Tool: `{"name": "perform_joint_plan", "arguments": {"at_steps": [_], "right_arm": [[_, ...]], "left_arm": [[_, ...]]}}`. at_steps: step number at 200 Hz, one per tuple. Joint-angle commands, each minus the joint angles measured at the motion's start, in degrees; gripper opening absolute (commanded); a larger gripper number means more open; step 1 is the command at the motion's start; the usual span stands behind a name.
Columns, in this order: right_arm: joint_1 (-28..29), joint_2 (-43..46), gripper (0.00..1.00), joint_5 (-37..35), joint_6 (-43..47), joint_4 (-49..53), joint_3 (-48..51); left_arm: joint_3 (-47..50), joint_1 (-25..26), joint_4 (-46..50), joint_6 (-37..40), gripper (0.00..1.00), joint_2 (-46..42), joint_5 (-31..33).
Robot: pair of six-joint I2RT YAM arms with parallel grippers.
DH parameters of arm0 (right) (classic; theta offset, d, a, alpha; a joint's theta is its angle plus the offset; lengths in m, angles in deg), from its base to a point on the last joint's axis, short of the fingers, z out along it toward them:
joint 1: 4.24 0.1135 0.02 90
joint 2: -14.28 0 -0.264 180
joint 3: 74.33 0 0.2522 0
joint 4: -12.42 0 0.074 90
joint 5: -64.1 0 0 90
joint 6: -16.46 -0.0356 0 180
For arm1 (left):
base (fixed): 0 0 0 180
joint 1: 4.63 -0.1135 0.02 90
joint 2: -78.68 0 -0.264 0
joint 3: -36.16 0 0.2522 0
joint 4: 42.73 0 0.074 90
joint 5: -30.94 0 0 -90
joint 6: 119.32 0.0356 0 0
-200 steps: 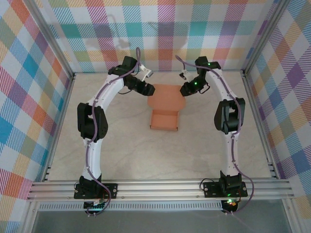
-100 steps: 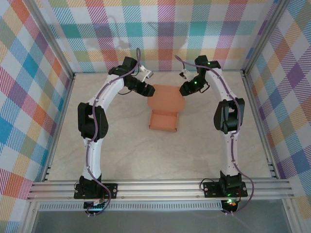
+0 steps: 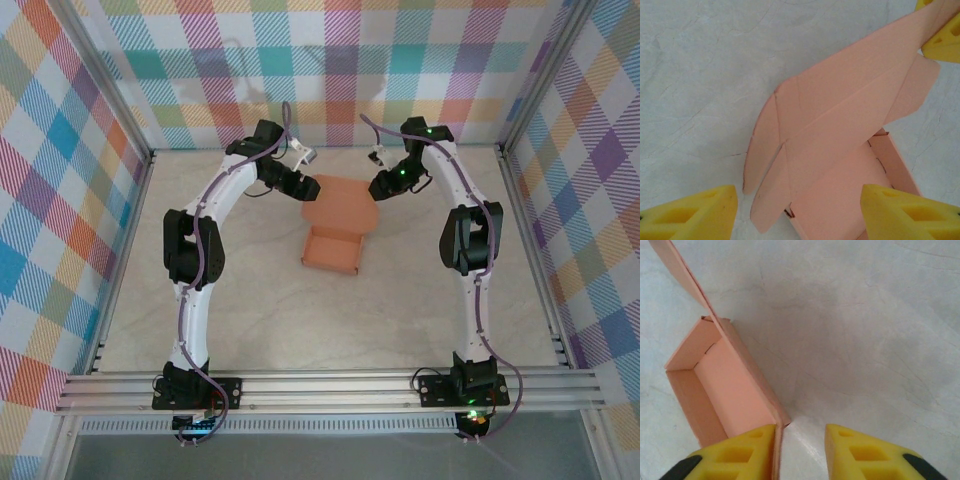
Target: Fold the paper box
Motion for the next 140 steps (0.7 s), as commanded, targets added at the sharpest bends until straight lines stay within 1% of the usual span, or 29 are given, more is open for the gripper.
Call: {"name": "perform_joint_plan", "arguments": {"at_steps": [1,64,91,108,129,140], "right_arm": [[0.4,-0.4,0.32,5.0,1.9,2.5,-1.4],[0.4,2.1,0.32,7.7,1.7,1.5,1.7],[0.5,2.4,0.31,6.5,2.2,1.6,3.0],[0.4,1.8,0.30,5.3,2.2,2.2,3.1],[0.4,1.6,0.23,4.3,2.1,2.3,3.1],[0.4,1.9,0.23,4.4,2.0,2.3,3.0]], "left_arm": [[-1.4,-0.9,0.8,1.0,0.66,0.6,-1.8],[-1.1,-0.9,1.4,1.5,0.66,0.4,-2.4],[-1.1,-0.9,1.5,1.5,0.66,0.4,-2.4],[-1.1,-0.9,1.4,1.6,0.66,0.3,-2.4],[-1.0,-0.9,1.5,1.6,0.66,0.3,-2.8],[-1.0,-0.8,1.5,1.6,0.66,0.3,-2.7]]}}
